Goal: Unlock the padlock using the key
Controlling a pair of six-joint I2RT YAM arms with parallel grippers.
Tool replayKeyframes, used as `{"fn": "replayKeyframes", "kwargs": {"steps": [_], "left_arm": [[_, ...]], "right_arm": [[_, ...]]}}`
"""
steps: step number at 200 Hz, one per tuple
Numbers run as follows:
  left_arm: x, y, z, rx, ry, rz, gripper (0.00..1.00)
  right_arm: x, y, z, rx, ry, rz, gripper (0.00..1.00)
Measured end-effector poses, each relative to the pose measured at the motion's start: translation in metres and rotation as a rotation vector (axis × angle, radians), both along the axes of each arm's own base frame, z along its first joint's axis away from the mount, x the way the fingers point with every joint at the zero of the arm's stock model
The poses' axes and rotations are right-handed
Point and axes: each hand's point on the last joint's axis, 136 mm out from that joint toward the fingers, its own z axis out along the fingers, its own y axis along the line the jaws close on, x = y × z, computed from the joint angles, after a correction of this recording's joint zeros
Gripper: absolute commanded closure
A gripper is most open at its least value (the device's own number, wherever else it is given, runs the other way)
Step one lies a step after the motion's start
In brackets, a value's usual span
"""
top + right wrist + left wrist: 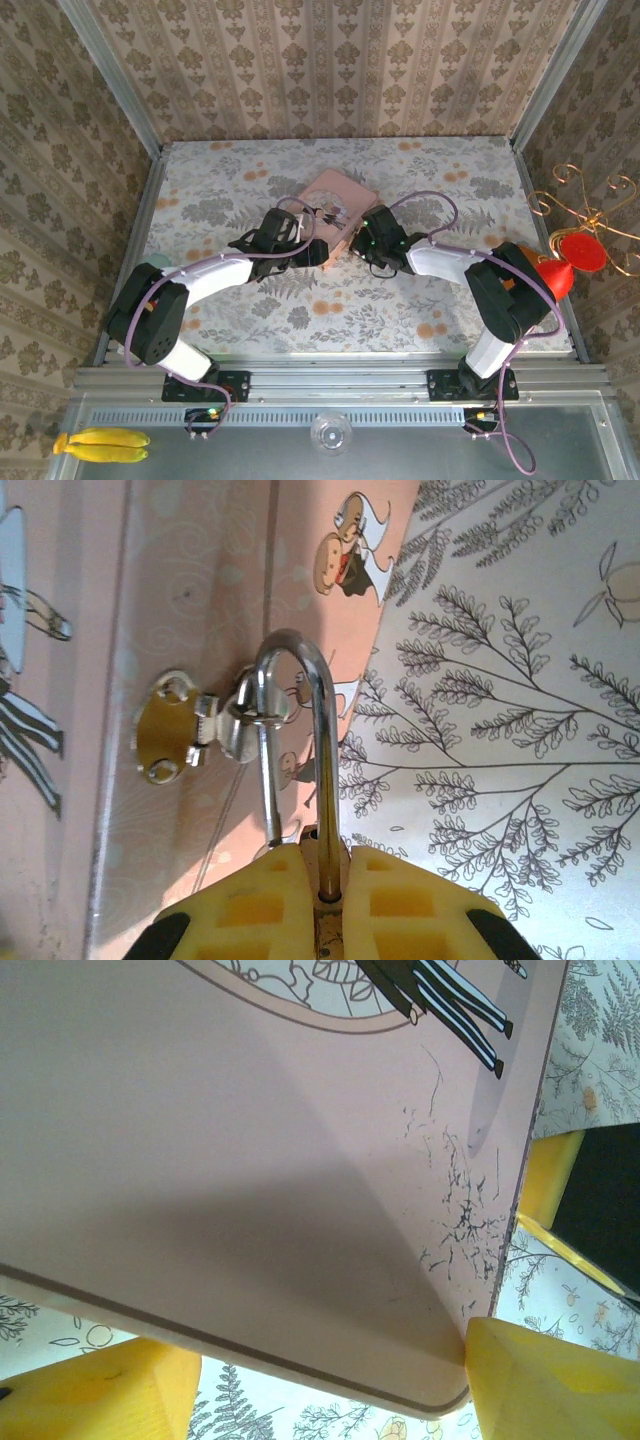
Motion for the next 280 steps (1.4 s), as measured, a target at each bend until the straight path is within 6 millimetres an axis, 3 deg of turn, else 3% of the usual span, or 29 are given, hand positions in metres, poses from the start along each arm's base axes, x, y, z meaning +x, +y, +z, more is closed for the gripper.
{"fn": "replayKeyframes", "kwargs": {"steps": [208, 280], "left_arm": [[-0.004, -0.007, -0.001, -0.008, 0.005, -0.011, 0.3], [-0.004, -0.008, -0.001, -0.012, 0.005, -0.014, 0.3]], "right_arm": [[0.011, -0.017, 0.004, -0.026, 0.026, 0.033, 1.0], [0.007, -0.023, -0.005, -0.122, -0.018, 0.148, 1.0]]}}
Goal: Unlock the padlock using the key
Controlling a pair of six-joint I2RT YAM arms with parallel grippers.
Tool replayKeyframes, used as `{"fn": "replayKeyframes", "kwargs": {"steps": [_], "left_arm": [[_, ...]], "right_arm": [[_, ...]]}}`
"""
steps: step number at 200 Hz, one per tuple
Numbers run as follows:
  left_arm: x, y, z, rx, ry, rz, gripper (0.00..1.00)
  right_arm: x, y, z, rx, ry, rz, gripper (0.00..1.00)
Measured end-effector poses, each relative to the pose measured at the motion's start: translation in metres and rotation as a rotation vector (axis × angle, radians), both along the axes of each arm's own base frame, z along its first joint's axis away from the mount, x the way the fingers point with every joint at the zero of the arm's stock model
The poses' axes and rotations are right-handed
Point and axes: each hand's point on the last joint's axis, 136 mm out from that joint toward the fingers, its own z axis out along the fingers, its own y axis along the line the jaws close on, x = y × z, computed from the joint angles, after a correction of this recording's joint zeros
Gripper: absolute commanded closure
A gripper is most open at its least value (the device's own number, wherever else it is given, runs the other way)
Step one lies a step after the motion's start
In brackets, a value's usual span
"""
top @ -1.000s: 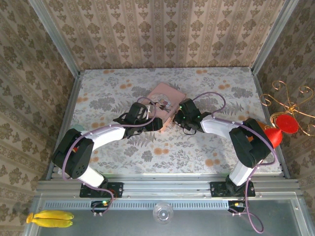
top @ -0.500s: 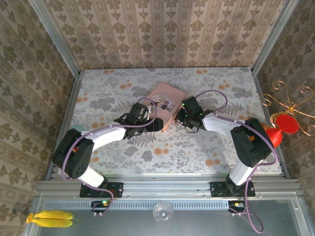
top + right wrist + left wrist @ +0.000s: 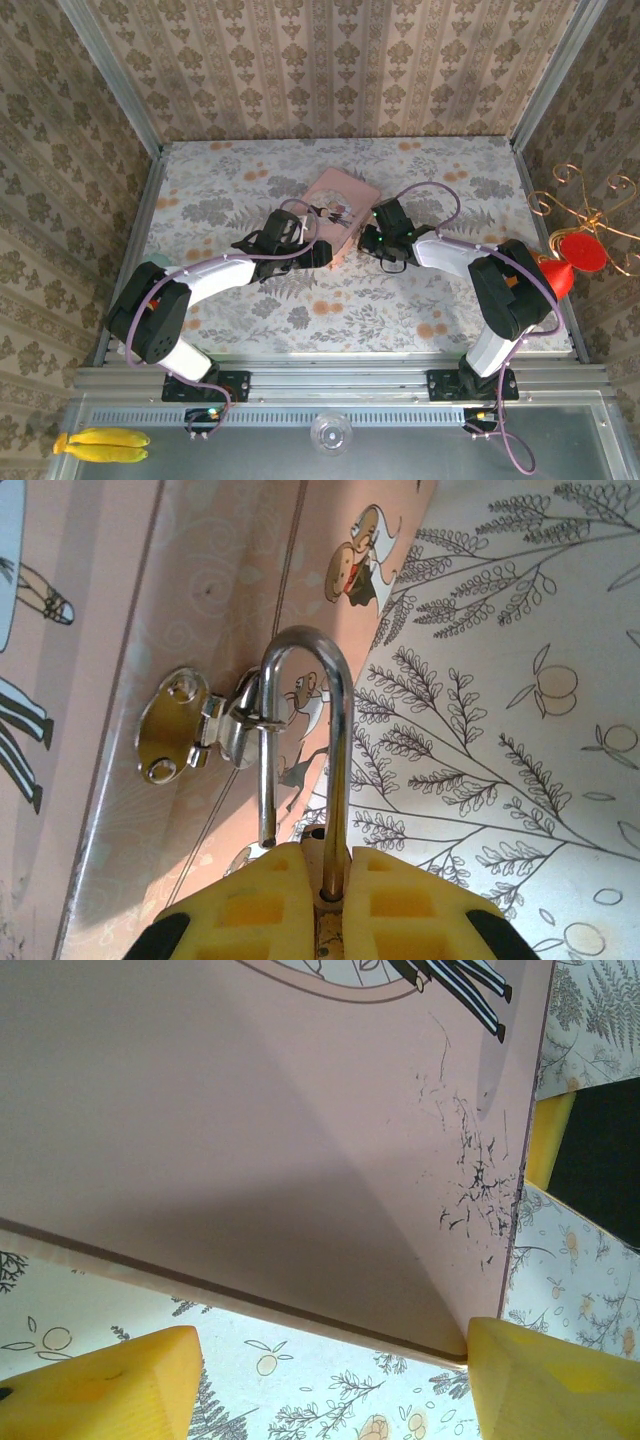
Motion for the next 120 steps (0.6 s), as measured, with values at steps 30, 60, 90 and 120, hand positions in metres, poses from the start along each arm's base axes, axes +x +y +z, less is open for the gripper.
{"fn": "replayKeyframes", "kwargs": {"steps": [30, 60, 90, 120], "left_arm": [[-0.001, -0.002, -0.001, -0.008, 0.005, -0.009, 0.3], [-0.014, 0.016, -0.033, 0.08, 0.088, 0.011, 0.3], [-0.024, 0.028, -0.052, 0.131, 0.136, 0.019, 0.31], [-0.024, 0.029, -0.052, 0.135, 0.137, 0.02, 0.31]], "right_arm": [[0.001, -0.005, 0.002, -0.062, -0.013, 0.055, 1.0], [0.012, -0.021, 0.008, -0.108, -0.028, 0.03, 1.0], [0.018, -0.031, 0.008, -0.047, -0.008, -0.044, 1.0], [0.024, -0.027, 0.013, 0.038, -0.006, -0.104, 1.0]]}}
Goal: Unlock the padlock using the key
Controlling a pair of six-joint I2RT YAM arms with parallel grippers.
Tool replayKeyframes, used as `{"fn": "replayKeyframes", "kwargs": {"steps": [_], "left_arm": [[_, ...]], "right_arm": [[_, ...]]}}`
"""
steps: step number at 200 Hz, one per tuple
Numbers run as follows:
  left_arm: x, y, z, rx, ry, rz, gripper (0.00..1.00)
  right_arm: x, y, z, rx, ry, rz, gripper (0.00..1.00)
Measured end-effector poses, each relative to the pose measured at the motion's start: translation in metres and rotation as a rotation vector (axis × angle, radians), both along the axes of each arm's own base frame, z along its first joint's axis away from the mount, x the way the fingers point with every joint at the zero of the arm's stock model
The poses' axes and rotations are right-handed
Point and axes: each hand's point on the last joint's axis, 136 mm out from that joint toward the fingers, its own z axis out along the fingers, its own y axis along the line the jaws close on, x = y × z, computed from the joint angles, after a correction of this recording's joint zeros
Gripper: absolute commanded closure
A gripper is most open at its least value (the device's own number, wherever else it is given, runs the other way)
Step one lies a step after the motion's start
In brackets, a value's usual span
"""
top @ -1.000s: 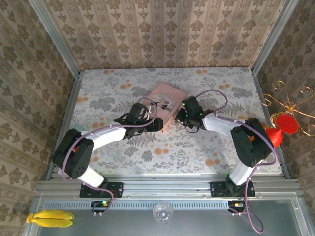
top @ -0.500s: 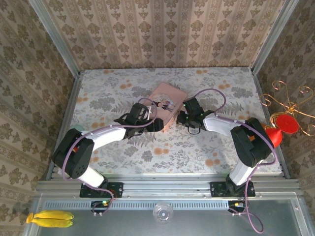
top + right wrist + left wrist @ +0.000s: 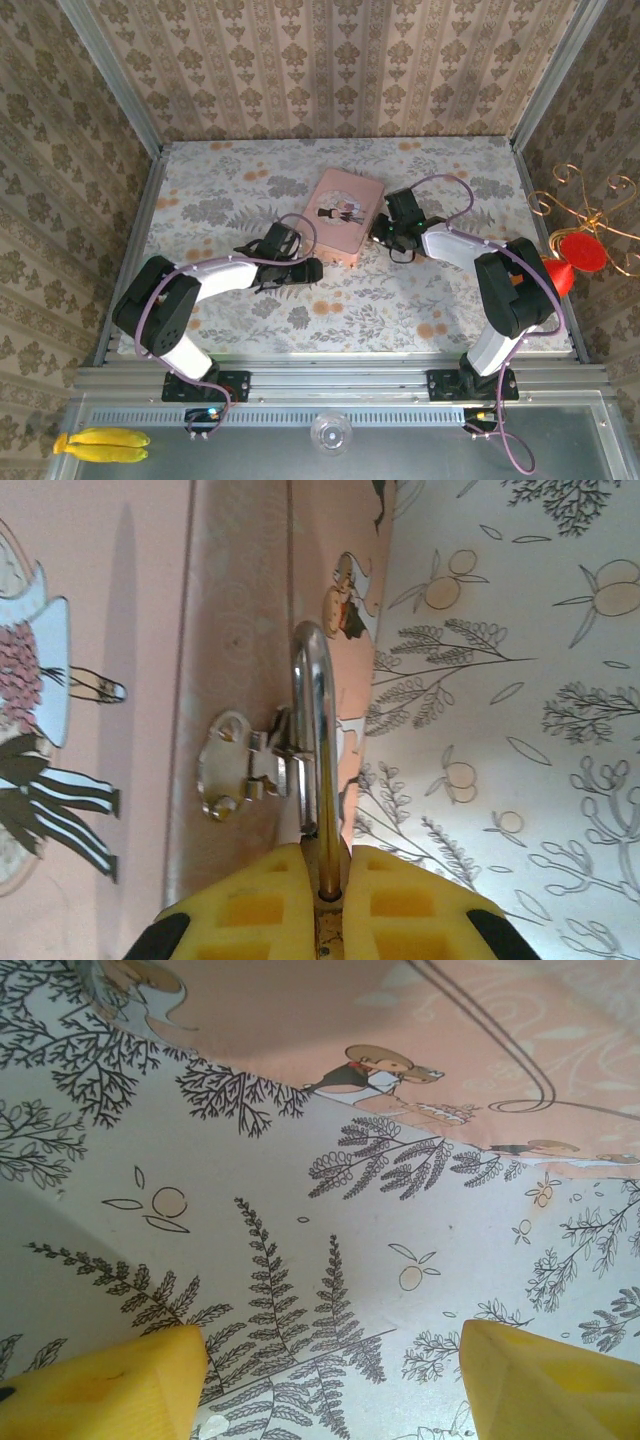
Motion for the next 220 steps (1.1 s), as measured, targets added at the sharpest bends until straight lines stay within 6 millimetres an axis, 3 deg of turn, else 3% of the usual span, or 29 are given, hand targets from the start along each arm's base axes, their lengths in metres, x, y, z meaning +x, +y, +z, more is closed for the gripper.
{"fn": "replayKeyframes", "kwargs": {"steps": [54, 108, 138, 167, 186, 220], "left_arm": [[-0.005, 0.005, 0.008, 0.001, -0.009, 0.005, 0.29], [0.002, 0.011, 0.054, -0.04, -0.13, 0.036, 0.23], [0.014, 0.016, 0.072, -0.006, -0.174, 0.078, 0.2], [0.039, 0.016, 0.091, 0.064, -0.235, 0.123, 0.17], [0.055, 0.014, 0.09, 0.118, -0.249, 0.136, 0.17], [0.071, 0.015, 0.068, 0.216, -0.224, 0.133, 0.16]], "right_arm": [[0.002, -0.007, 0.0, 0.014, 0.013, -0.035, 1.0], [-0.004, -0.016, -0.001, -0.043, 0.033, -0.012, 1.0], [-0.008, -0.019, 0.001, -0.07, 0.035, 0.012, 1.0], [-0.006, -0.026, 0.002, -0.053, 0.038, 0.005, 1.0], [-0.002, -0.032, 0.004, -0.026, 0.039, -0.012, 0.99], [0.0, -0.035, 0.005, -0.004, 0.043, -0.031, 0.99]]}}
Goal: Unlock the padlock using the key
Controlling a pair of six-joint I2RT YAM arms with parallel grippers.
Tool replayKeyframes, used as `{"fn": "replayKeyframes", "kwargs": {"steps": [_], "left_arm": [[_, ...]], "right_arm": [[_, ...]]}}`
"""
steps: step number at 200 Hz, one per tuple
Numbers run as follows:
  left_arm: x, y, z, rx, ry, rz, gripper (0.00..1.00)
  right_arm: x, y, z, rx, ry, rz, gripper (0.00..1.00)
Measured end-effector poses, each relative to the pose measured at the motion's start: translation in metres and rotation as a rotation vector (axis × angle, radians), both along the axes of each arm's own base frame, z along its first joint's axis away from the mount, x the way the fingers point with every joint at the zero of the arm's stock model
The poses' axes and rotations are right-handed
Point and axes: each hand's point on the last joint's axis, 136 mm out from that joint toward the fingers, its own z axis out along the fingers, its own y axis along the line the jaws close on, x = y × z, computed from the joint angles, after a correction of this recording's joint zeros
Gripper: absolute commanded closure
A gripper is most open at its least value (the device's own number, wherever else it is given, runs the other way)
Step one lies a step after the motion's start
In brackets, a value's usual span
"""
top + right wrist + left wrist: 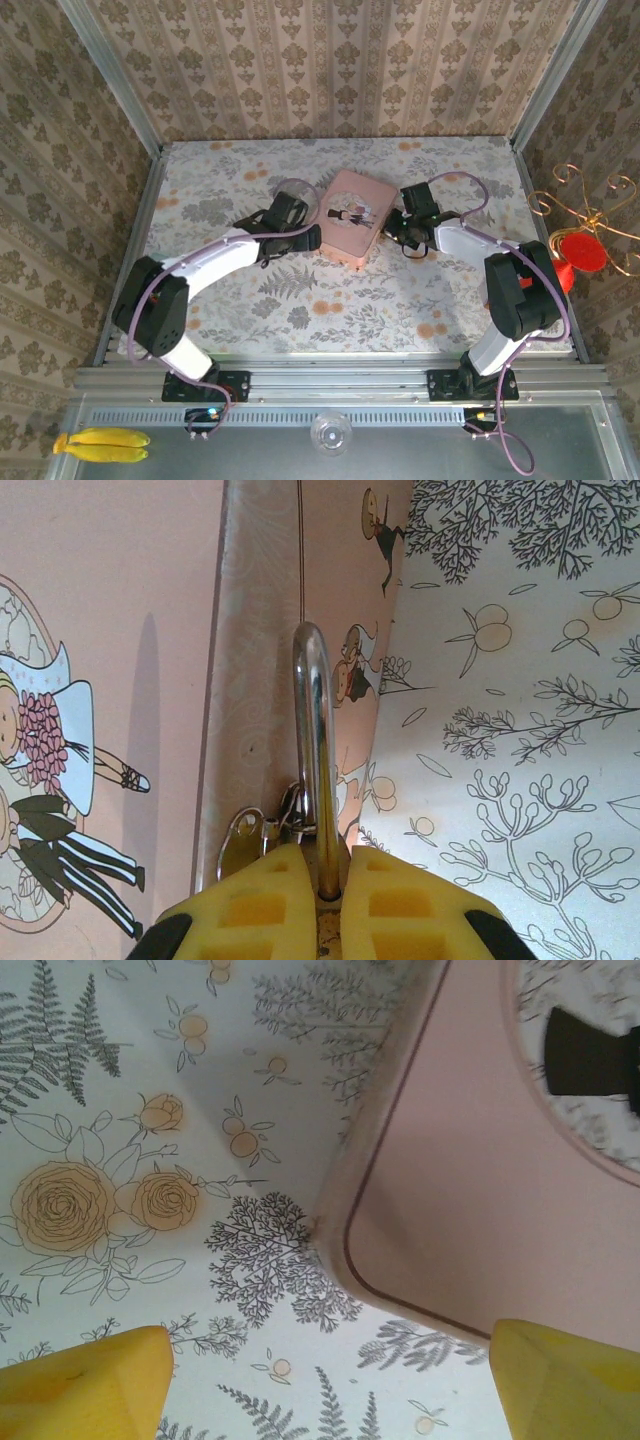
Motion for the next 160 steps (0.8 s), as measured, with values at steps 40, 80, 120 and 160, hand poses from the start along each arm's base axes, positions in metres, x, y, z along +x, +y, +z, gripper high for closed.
{"fn": "replayKeyframes", "kwargs": {"steps": [40, 80, 120, 160], "left_arm": [[0.008, -0.004, -0.002, 0.009, 0.004, -0.007, 0.16], [0.01, -0.005, -0.003, 0.01, 0.001, -0.012, 0.16], [0.011, -0.007, -0.003, 0.007, 0.0, -0.013, 0.17], [0.013, -0.011, -0.003, -0.007, -0.006, -0.019, 0.17]], "right_arm": [[-0.001, -0.004, 0.0, -0.016, 0.009, -0.005, 0.97], [-0.005, -0.008, -0.002, -0.06, 0.028, 0.009, 0.95], [-0.006, -0.011, -0.003, -0.072, 0.034, 0.015, 0.93], [-0.004, -0.017, -0.002, -0.038, 0.043, 0.006, 0.89]]}}
